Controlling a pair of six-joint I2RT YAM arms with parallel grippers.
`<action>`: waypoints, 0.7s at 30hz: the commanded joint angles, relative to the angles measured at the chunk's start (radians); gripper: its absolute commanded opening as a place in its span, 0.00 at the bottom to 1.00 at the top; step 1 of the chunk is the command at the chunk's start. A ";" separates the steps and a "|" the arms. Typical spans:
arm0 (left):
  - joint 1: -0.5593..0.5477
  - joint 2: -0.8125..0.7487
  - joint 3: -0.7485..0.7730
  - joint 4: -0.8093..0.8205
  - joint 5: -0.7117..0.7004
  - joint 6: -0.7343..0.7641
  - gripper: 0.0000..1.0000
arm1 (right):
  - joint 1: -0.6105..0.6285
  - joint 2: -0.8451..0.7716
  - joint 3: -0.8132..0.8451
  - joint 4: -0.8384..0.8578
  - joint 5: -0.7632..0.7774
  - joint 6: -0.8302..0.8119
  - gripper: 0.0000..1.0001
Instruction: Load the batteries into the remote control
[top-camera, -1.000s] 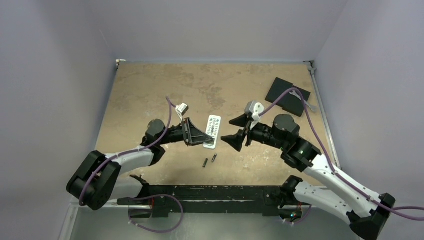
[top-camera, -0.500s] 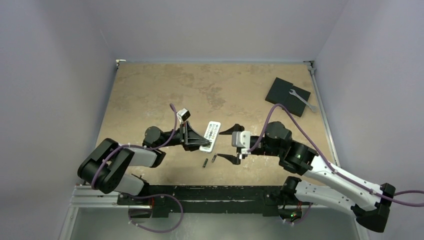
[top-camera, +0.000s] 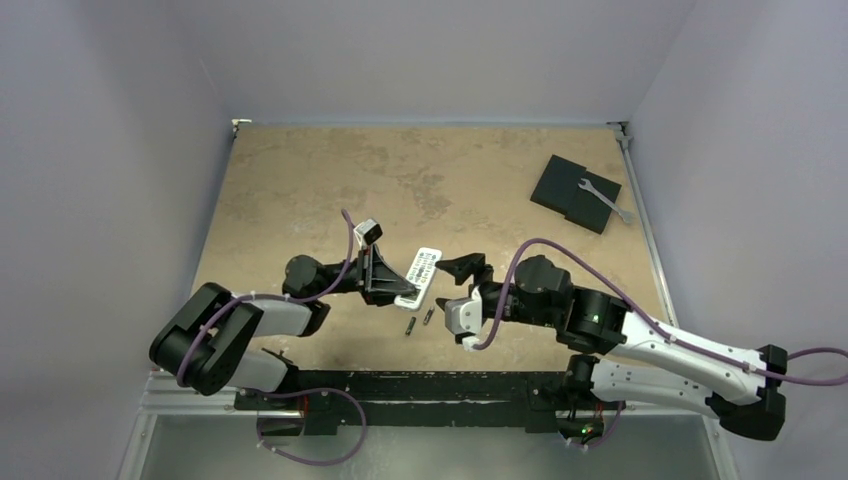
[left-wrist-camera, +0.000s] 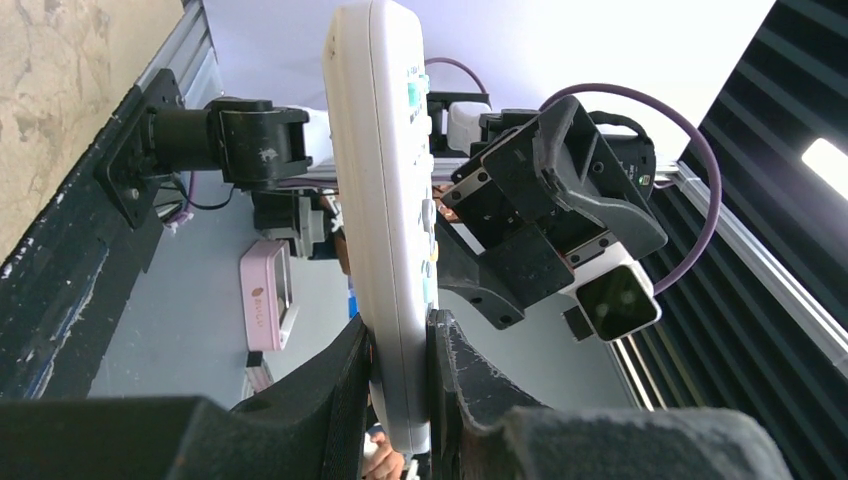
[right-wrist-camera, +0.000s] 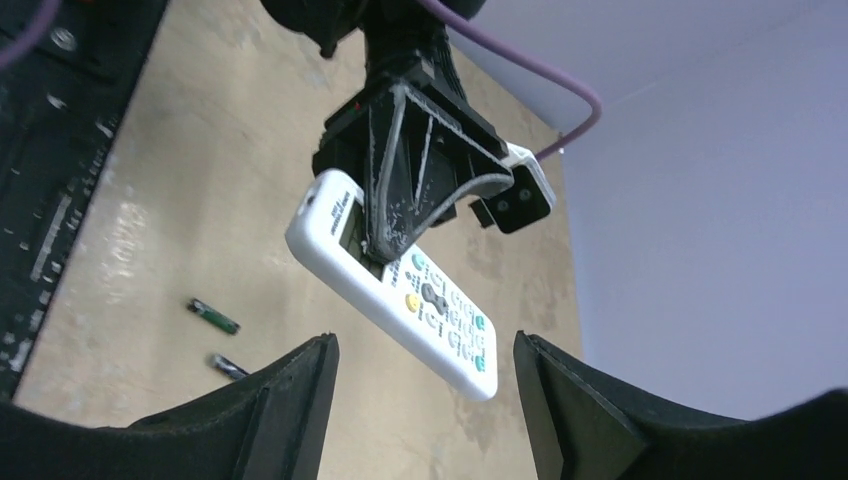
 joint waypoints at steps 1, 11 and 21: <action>0.006 -0.034 0.007 0.327 0.021 -0.035 0.00 | 0.049 0.024 0.035 0.007 0.159 -0.134 0.72; 0.006 -0.074 -0.004 0.327 0.031 -0.084 0.00 | 0.187 0.098 -0.015 0.128 0.402 -0.323 0.69; 0.006 -0.094 -0.016 0.327 0.040 -0.106 0.00 | 0.219 0.163 -0.062 0.245 0.508 -0.453 0.64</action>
